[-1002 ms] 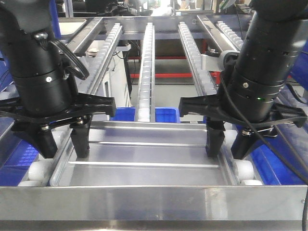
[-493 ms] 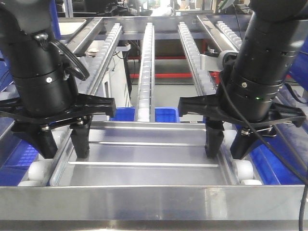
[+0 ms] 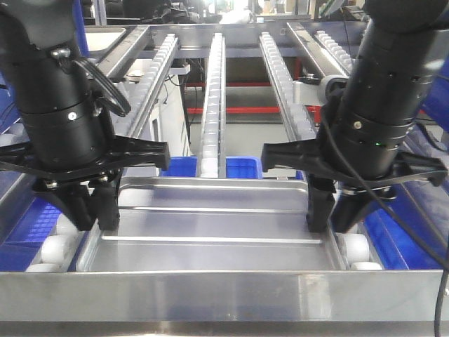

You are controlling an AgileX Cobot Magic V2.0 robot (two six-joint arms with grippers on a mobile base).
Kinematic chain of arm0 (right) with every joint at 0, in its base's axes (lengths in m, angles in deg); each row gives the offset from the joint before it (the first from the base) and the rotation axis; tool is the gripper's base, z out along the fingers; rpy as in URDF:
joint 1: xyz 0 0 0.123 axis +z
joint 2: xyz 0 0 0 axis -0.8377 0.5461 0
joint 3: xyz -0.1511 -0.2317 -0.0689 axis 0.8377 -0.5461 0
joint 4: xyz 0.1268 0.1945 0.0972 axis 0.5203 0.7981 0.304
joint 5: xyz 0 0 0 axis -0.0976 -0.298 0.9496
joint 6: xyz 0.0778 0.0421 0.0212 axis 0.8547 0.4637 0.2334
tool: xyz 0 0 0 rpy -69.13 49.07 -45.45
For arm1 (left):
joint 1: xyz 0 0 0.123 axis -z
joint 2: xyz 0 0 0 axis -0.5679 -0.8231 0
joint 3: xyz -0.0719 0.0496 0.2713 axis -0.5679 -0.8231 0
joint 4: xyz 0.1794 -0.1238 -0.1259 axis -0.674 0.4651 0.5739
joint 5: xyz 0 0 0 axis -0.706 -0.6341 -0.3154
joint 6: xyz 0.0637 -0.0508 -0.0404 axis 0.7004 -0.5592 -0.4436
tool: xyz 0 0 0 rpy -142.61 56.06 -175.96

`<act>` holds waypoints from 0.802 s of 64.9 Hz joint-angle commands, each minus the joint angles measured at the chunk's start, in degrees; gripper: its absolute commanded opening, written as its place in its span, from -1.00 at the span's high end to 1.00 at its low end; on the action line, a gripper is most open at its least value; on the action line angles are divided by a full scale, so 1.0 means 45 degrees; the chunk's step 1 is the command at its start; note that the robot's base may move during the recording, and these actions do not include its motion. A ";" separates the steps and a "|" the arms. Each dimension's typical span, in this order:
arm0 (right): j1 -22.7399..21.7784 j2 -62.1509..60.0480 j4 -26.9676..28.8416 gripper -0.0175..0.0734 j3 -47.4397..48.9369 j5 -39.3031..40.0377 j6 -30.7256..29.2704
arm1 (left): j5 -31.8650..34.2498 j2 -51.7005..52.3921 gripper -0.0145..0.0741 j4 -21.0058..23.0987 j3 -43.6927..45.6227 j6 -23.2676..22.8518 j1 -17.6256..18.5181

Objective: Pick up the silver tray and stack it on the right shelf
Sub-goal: 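Close both grippers on the silver tray's opposite rims, then lift the silver tray off the rollers with both grippers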

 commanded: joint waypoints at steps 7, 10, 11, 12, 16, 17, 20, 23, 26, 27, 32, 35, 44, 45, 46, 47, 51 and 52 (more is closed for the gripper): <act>-0.0001 -0.0370 -0.0006 0.50 0.0286 -0.0378 -0.0100 | 0.0179 0.0490 0.89 -0.0046 0.0333 0.0033 0.0078; -0.0001 -0.0370 -0.0006 0.49 0.0286 -0.0424 -0.0100 | 0.0179 0.0490 0.90 -0.0046 0.0333 0.0033 0.0078; -0.0001 -0.0370 -0.0006 0.49 0.0286 -0.0424 -0.0100 | 0.0179 0.0490 0.90 -0.0046 0.0333 0.0033 0.0078; -0.0001 -0.0370 -0.0006 0.49 0.0286 -0.0424 -0.0100 | 0.0179 0.0490 0.90 -0.0046 0.0333 0.0033 0.0078; -0.0001 -0.0370 -0.0006 0.49 0.0286 -0.0405 -0.0100 | 0.0157 0.0490 0.90 -0.0046 0.0333 0.0033 0.0078; -0.0001 -0.0370 -0.0006 0.49 0.0286 -0.0378 -0.0100 | 0.0157 0.0490 0.90 -0.0046 0.0333 0.0033 0.0078; -0.0001 -0.0370 -0.0006 0.49 0.0286 -0.0311 -0.0100 | 0.0157 0.0490 0.90 -0.0046 0.0333 0.0033 0.0078; -0.0001 -0.0370 -0.0006 0.49 0.0286 -0.0198 -0.0100 | 0.0157 0.0490 0.90 -0.0025 0.0333 0.0033 0.0078; -0.0001 -0.0370 -0.0006 0.49 0.0286 -0.0228 -0.0100 | 0.0157 0.0490 0.90 -0.0025 0.0333 0.0033 0.0078; -0.0001 -0.0370 -0.0006 0.49 0.0286 -0.0243 -0.0100 | 0.0157 0.0490 0.90 -0.0025 0.0333 0.0033 0.0078; -0.0001 -0.0370 -0.0006 0.49 0.0286 -0.0199 -0.0100 | 0.0157 0.0490 0.90 -0.0025 0.0333 0.0033 0.0078; -0.0001 -0.0393 -0.0006 0.49 0.0358 -0.0246 -0.0100 | 0.0096 0.0490 0.90 -0.0025 0.0333 0.0033 0.0078; -0.0001 -0.0601 -0.0006 0.49 0.0974 -0.0697 -0.0100 | 0.0062 0.0515 0.90 -0.0099 0.0446 0.0033 0.0078; -0.0001 -0.0619 -0.0006 0.49 0.1017 -0.0758 -0.0100 | 0.0033 0.0516 0.90 -0.0099 0.0451 0.0033 0.0078; -0.0001 -0.0660 -0.0006 0.49 0.1157 -0.0830 -0.0100 | -0.0019 0.0516 0.90 -0.0099 0.0484 0.0033 0.0078; -0.0001 -0.0725 -0.0006 0.49 0.1248 -0.0910 -0.0100 | -0.0082 0.0544 0.90 -0.0099 0.0525 0.0033 0.0078; -0.0001 -0.0894 -0.0006 0.49 0.1610 -0.1323 -0.0088 | -0.0331 0.0639 0.90 -0.0099 0.0749 0.0033 0.0078; -0.0001 -0.0943 -0.0006 0.49 0.1704 -0.1506 -0.0088 | -0.0450 0.0671 0.90 -0.0099 0.0776 0.0033 0.0078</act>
